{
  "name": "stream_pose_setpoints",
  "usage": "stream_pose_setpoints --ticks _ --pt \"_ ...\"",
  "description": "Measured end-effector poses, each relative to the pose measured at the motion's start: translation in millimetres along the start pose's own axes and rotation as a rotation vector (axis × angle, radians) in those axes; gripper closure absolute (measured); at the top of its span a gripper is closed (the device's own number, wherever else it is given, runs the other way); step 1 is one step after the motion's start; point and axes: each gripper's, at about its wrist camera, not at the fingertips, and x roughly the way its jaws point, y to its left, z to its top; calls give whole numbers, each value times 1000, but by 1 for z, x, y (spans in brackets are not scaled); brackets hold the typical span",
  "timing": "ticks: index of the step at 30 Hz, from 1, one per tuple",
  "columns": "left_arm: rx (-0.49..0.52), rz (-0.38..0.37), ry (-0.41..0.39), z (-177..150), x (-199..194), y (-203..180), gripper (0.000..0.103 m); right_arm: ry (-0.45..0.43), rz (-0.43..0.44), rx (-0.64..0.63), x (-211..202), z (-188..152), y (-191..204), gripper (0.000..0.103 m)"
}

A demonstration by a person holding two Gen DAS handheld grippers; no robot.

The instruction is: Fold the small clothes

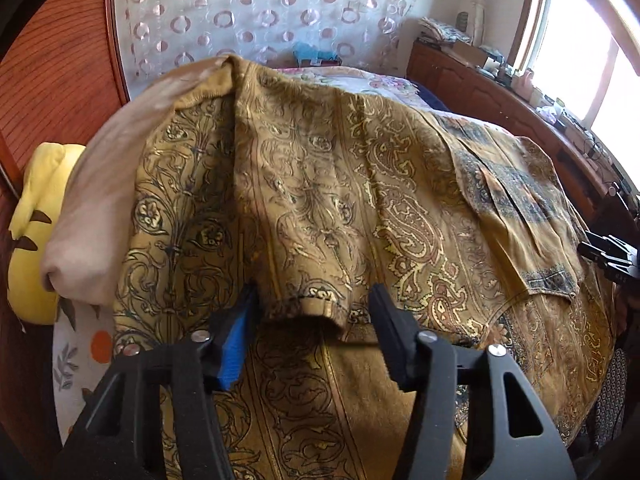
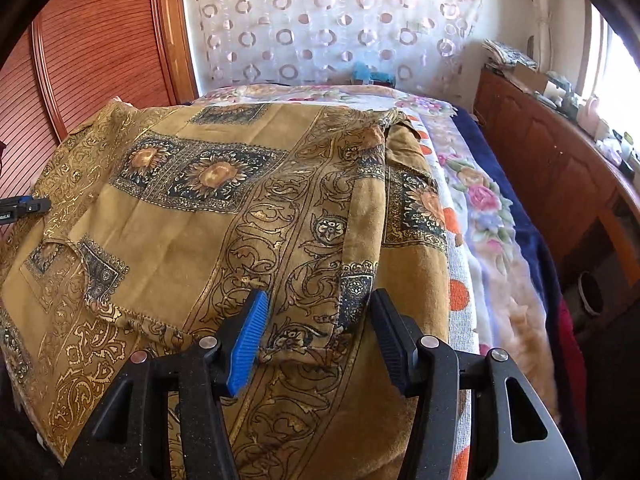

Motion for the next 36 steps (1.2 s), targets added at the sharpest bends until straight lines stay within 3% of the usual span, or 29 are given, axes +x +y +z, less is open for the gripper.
stream_pose_setpoints --ticks 7,9,10,12,13,15,26,36 --pt "7 2 2 1 1 -1 50 -2 -11 0 10 3 10 47" --pt "13 9 6 2 3 -2 58 1 -9 1 10 4 10 48" --pt "16 18 5 3 3 -3 66 3 -10 -2 10 4 11 50" --pt "12 8 -1 3 0 -2 77 3 -8 -15 9 6 12 69" --pt "12 4 -7 3 -2 -2 88 5 -13 -26 8 6 13 75" --pt "22 8 -23 3 -7 -4 94 6 -12 -39 5 8 14 94" --pt "25 -77 -170 4 -91 -10 97 -140 67 -32 -66 25 15 98" --pt "-17 -115 -229 -38 -159 -4 97 -172 124 -77 -142 -3 13 98"
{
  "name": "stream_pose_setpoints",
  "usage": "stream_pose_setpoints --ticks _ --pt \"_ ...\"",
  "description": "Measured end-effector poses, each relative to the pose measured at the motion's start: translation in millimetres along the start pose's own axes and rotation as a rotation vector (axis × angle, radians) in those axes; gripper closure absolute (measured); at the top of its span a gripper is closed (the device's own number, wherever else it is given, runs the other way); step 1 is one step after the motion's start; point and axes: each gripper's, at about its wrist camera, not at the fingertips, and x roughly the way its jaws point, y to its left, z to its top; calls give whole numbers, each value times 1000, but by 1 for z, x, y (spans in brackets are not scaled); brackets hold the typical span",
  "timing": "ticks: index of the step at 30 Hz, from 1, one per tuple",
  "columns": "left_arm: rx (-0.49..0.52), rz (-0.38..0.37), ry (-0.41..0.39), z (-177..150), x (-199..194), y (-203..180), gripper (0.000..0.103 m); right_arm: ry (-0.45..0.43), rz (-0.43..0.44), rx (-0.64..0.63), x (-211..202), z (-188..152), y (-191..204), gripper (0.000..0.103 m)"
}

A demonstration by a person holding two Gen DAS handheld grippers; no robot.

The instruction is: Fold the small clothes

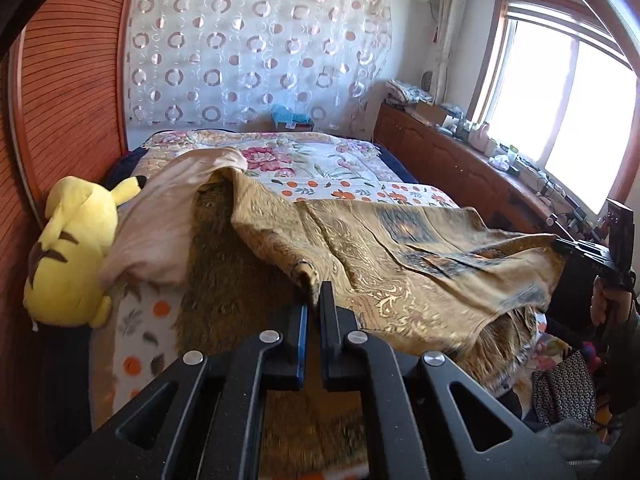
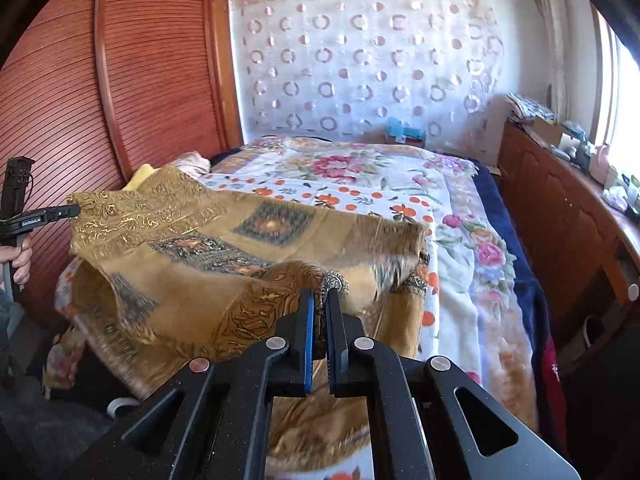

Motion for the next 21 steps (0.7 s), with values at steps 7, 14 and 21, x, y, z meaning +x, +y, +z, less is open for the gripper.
stream_pose_setpoints --ticks 7,14,21 --pt "-58 16 70 -55 1 10 97 94 25 -12 4 -41 9 98" --pt "-58 60 157 -86 29 8 97 189 51 53 31 -68 -1 98" --pt "-30 98 135 -88 22 6 67 166 21 79 17 -67 -3 86"
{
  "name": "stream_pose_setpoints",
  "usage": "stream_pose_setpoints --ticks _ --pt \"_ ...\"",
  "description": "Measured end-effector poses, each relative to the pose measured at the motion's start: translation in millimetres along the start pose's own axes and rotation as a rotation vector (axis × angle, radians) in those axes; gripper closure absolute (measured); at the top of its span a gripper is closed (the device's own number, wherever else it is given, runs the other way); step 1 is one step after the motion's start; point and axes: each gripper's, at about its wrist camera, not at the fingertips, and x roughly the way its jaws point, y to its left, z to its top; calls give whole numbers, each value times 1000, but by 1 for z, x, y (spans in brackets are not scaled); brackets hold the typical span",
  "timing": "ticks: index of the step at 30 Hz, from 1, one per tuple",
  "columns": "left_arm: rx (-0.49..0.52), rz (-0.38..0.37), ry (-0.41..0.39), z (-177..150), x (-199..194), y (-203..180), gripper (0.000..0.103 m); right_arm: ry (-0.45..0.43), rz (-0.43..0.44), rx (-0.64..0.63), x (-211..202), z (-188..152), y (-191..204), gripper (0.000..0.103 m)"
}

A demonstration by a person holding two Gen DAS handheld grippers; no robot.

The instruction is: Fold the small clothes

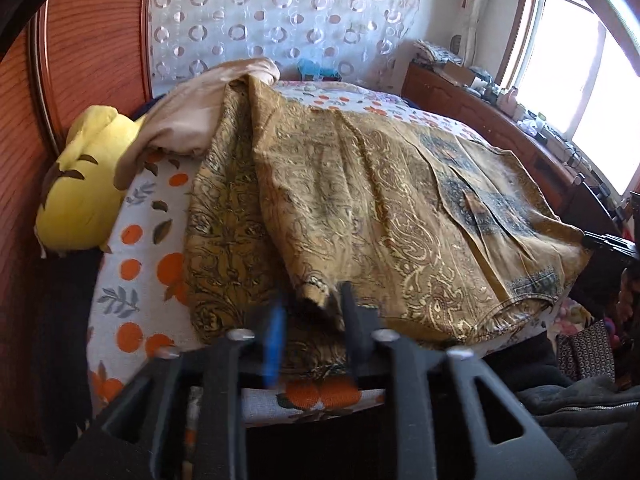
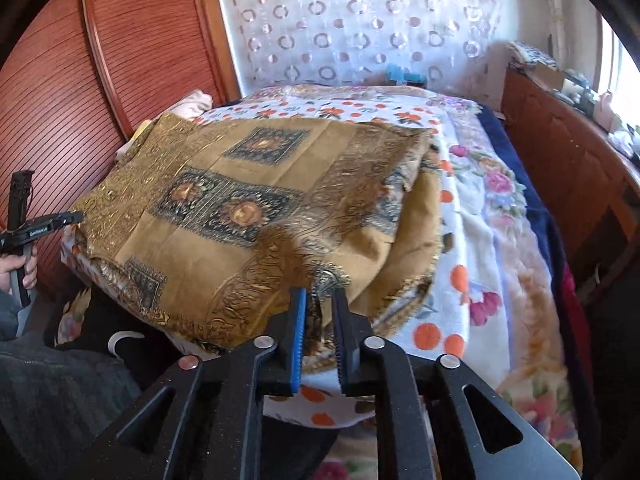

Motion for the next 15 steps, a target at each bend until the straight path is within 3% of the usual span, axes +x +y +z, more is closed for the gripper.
stream_pose_setpoints --ticks 1,6,8,11,15 --pt "1 2 -5 0 -1 1 60 -5 -8 4 -4 -2 3 83" --pt "0 23 -5 1 -2 10 50 -35 -57 -5 -12 -7 18 70" --pt "-3 26 -11 0 -3 12 33 -61 -96 -22 -15 -6 28 70" --pt "-11 25 -1 -1 -1 14 26 -105 -125 -60 -23 0 44 70" --pt "-7 62 31 -7 11 12 26 -141 -84 -119 -22 11 73 55"
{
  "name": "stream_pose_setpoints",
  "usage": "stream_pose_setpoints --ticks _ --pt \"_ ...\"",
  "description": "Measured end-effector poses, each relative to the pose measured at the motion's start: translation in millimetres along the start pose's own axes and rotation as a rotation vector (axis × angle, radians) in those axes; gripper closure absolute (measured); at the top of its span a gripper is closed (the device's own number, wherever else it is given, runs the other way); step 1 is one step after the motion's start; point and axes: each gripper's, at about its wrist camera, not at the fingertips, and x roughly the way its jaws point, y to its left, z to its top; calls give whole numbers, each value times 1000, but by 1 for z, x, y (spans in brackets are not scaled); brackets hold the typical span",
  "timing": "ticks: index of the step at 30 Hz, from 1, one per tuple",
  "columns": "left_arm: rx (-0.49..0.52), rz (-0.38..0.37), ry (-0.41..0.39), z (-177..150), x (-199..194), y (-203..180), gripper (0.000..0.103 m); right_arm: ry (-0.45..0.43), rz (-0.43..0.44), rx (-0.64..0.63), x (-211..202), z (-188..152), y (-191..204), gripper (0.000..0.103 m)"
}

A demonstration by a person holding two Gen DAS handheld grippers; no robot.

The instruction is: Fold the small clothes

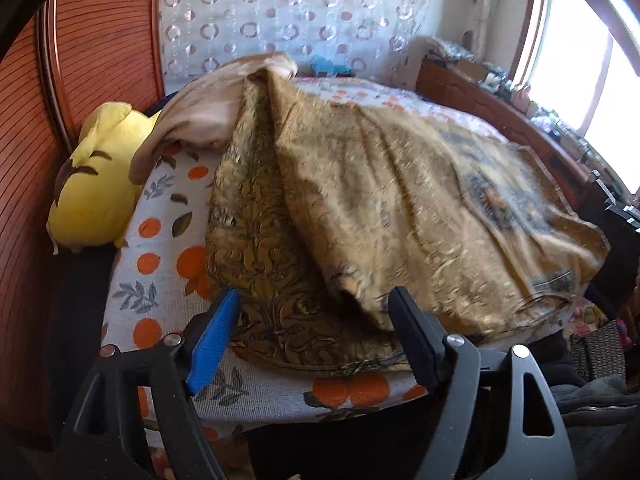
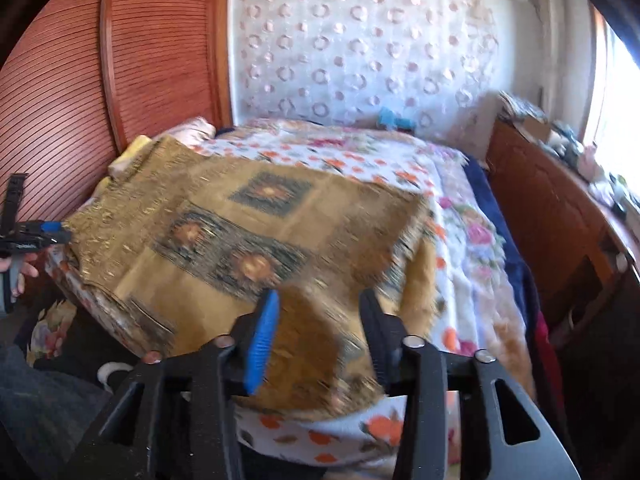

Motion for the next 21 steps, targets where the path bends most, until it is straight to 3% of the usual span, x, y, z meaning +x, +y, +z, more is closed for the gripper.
stream_pose_setpoints --ticks 3,6,11,16,20,21 --pt "-16 7 29 -7 12 1 26 -8 59 -18 13 9 21 53" --pt "11 39 7 -11 11 -7 26 -8 118 -51 40 19 51 53" --pt "35 75 -8 -15 12 -12 26 53 218 -70 97 27 104 53" --pt "11 58 -26 -14 11 -9 26 101 226 -125 134 28 144 53" --pt "-18 22 -41 -16 9 -4 26 152 207 -136 162 25 155 52" --pt "-24 14 -45 -17 8 -3 26 128 198 -141 164 24 154 52"
